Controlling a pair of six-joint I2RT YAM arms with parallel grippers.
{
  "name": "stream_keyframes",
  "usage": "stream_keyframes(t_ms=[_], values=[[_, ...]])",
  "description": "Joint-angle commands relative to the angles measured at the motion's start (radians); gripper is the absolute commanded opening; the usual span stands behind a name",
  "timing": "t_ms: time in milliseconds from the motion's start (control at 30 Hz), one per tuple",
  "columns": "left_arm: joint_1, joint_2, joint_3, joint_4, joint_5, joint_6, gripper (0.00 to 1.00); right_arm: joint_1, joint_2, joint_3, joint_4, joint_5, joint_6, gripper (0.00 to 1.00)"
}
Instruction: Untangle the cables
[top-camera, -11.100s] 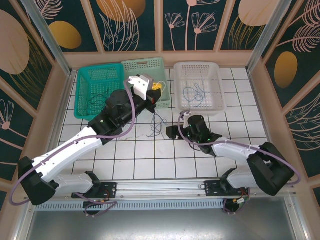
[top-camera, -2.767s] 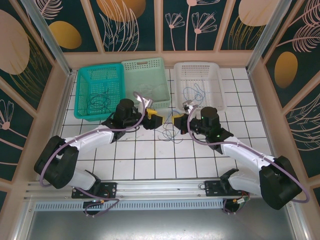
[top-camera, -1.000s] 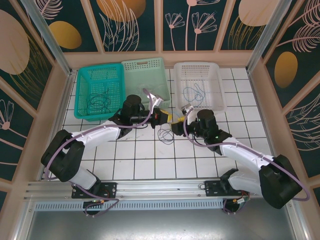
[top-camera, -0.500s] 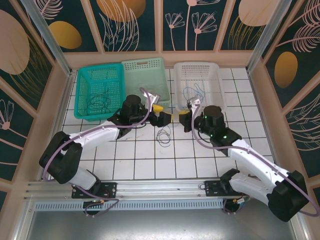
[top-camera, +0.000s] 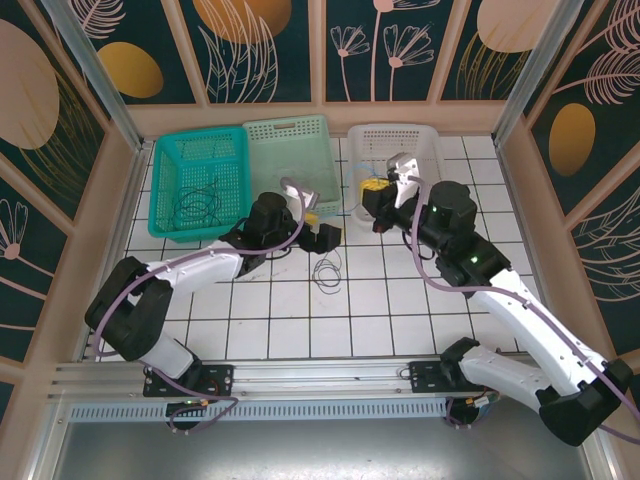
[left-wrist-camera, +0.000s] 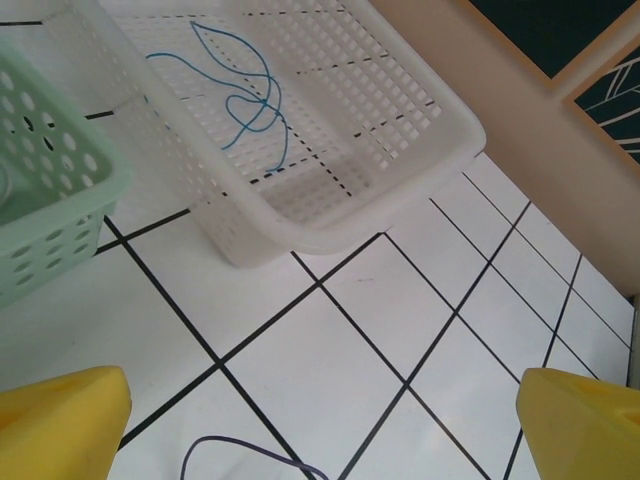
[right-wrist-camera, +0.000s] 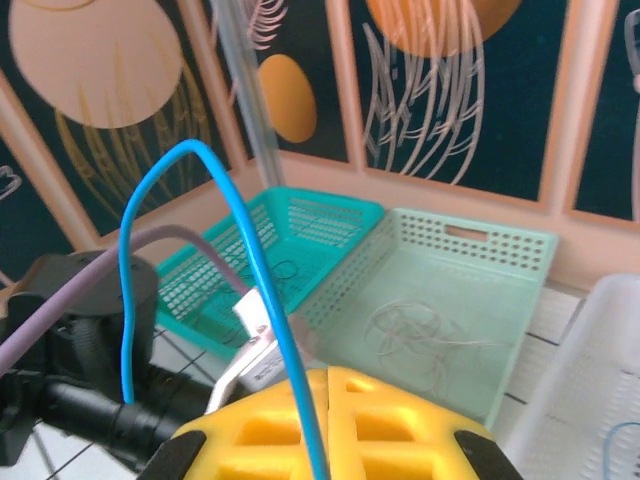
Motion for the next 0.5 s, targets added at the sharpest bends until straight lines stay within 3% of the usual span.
stream_keyframes(t_ms=[0, 267, 467], values=[[-0.004, -0.043, -0.022, 0.028, -0.028, -0.001, 0.99, 0.003, 0.013, 0.027, -0.015, 0.155, -0.016, 0.0], [-0.004, -0.075, -0.074, 0.023, -0.063, -0.009, 0.99, -0.03, 0.041, -0.021, 0.074, 0.402, -0.009, 0.0], [-0.004, -0.118, -0.109, 0.03, -0.106, -0.007, 0.99, -0.106, 0.012, -0.082, 0.167, 0.417, 0.019, 0.0]])
